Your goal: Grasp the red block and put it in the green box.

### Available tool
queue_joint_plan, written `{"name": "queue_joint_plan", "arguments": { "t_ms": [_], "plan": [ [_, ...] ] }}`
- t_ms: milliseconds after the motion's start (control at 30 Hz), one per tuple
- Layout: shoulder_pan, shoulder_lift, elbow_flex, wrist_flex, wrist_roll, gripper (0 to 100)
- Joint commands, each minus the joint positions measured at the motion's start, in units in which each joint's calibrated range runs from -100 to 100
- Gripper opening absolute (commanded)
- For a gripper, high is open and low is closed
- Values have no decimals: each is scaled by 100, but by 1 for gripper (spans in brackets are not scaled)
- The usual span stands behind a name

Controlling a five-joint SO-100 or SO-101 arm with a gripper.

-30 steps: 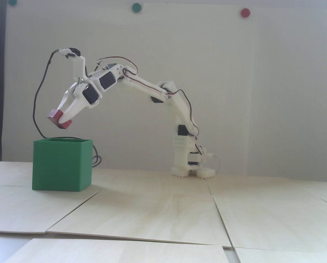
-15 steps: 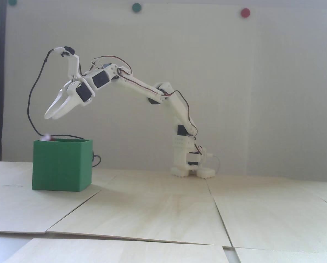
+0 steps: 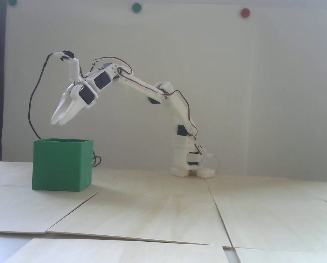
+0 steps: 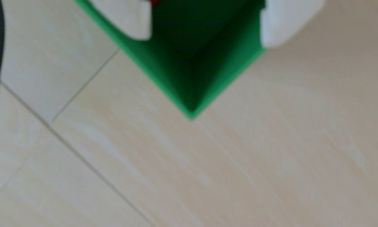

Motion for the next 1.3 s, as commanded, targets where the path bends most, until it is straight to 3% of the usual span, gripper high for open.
{"name": "queue_joint_plan", "arguments": {
  "t_ms": [0,200,433,767,1067,1267],
  "plan": [
    [-339,-2341,1016,1155,-161,1],
    [-902,-4718,3545,1349,-874,2],
    [-1666,-7276,7644,1282,-947,2],
    [-2550,-10245,12782,-573,-947,2],
    [-3210,-12219,15018,-649,-906,2],
    [-3387,-12582,15346,-489,-900,2]
  ]
}}
